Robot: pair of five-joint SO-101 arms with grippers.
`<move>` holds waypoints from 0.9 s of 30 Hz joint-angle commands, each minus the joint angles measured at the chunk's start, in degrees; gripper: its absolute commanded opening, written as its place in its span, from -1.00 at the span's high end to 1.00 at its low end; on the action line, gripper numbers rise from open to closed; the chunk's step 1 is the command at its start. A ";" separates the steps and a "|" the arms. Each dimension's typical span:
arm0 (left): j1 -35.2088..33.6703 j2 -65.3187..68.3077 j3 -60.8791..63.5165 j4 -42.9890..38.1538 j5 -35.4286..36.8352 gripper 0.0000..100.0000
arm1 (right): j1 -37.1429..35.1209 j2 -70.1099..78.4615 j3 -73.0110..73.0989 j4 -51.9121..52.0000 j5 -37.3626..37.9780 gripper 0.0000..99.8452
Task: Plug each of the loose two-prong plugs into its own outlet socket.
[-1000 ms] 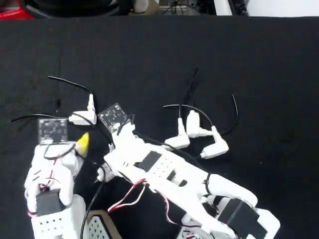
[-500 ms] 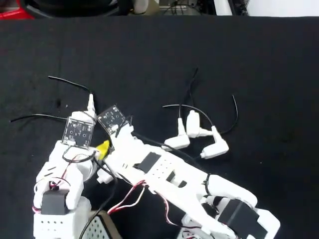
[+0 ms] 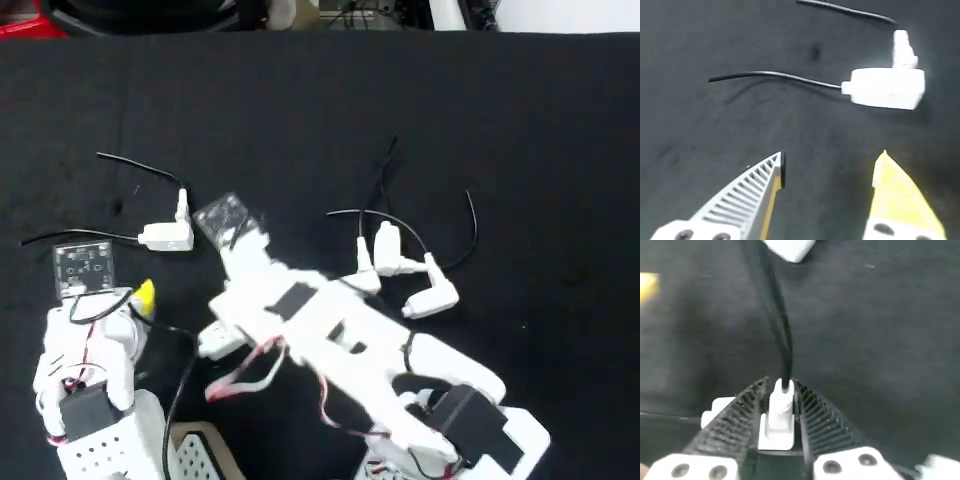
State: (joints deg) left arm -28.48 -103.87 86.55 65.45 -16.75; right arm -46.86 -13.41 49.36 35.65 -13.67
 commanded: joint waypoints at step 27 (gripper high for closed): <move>24.13 -0.26 -2.95 0.09 0.09 0.42 | 7.21 -42.68 16.13 -25.49 -11.60 0.98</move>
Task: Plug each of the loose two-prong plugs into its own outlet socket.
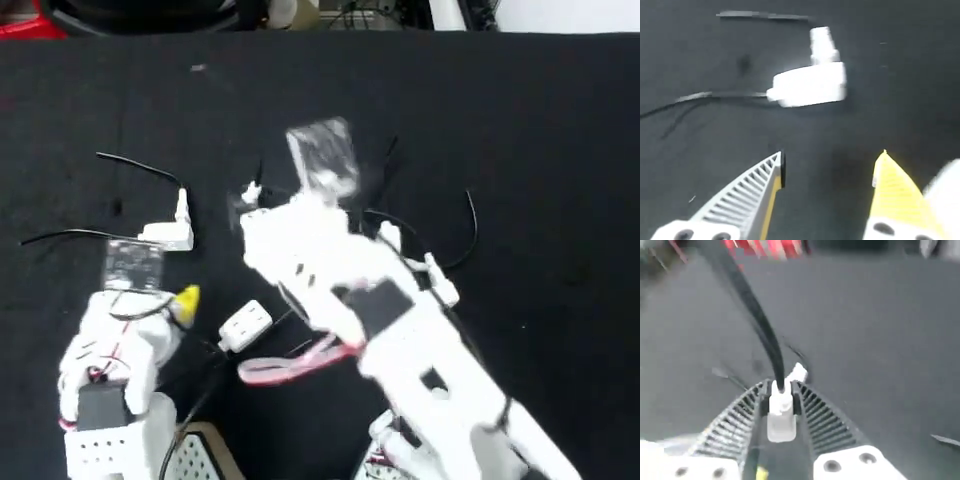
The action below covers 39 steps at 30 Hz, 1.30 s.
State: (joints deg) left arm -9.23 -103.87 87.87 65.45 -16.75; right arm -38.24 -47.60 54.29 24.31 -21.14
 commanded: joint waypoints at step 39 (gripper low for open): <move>13.05 -0.26 -12.18 2.46 7.21 0.42 | -4.13 -27.03 23.87 3.43 -7.12 0.98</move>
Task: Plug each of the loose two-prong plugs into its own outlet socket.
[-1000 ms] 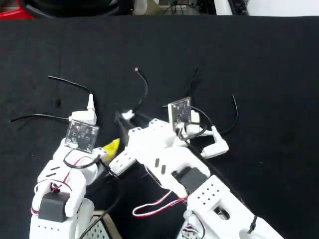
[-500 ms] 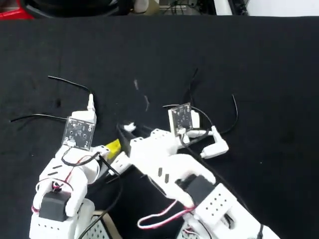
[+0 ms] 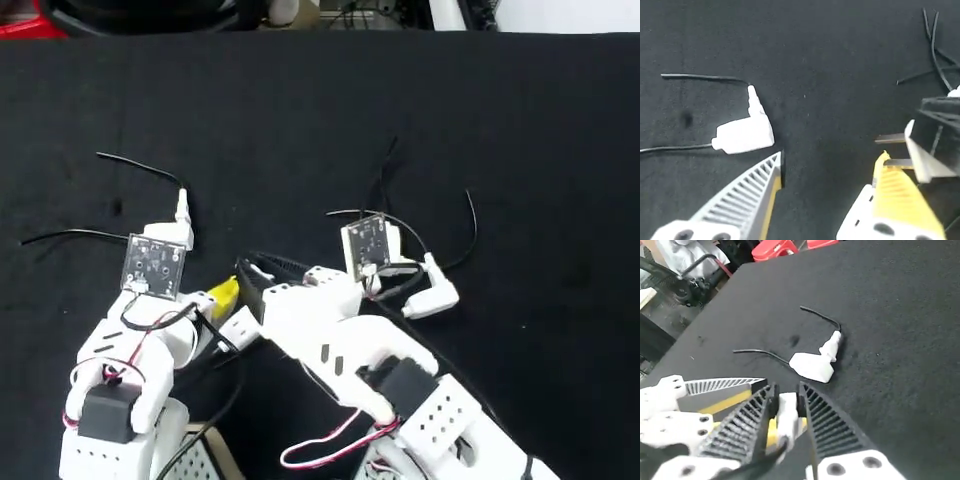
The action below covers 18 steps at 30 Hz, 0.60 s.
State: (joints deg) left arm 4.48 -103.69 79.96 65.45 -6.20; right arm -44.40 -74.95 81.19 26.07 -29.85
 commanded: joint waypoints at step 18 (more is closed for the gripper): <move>-25.36 -0.44 9.01 5.54 -28.22 0.42 | -0.97 5.76 -2.86 8.44 12.04 0.98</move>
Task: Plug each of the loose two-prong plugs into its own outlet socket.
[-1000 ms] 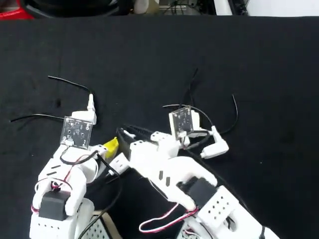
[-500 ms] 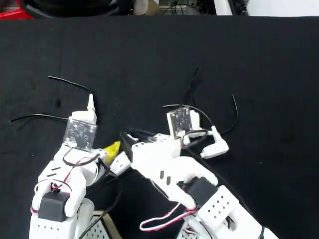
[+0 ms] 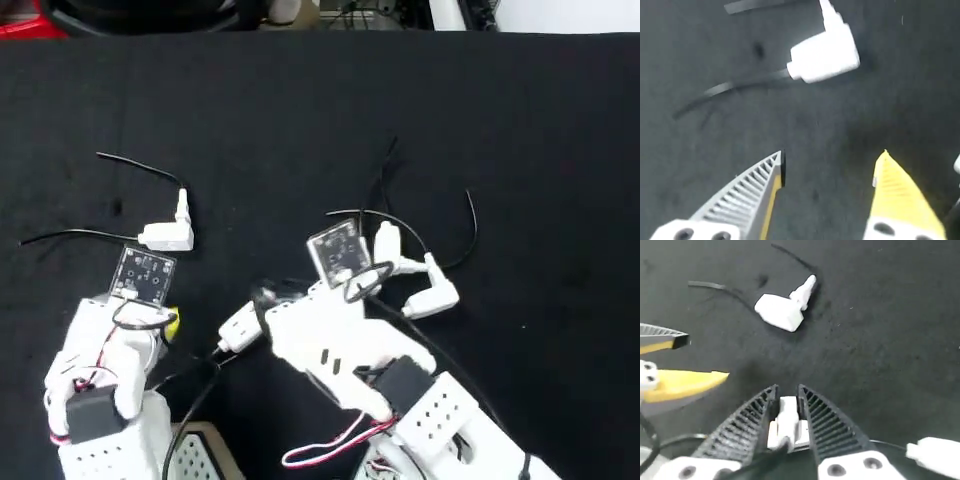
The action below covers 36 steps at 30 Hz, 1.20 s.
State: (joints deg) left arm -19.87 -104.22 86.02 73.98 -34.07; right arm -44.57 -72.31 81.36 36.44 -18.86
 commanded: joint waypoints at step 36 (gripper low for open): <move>-6.02 0.09 10.68 -9.14 -0.53 0.42 | 0.62 48.84 -23.08 -7.12 10.64 0.98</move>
State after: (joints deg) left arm -25.49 -103.78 96.04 65.98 -34.15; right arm -44.75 -21.85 57.89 29.85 -8.40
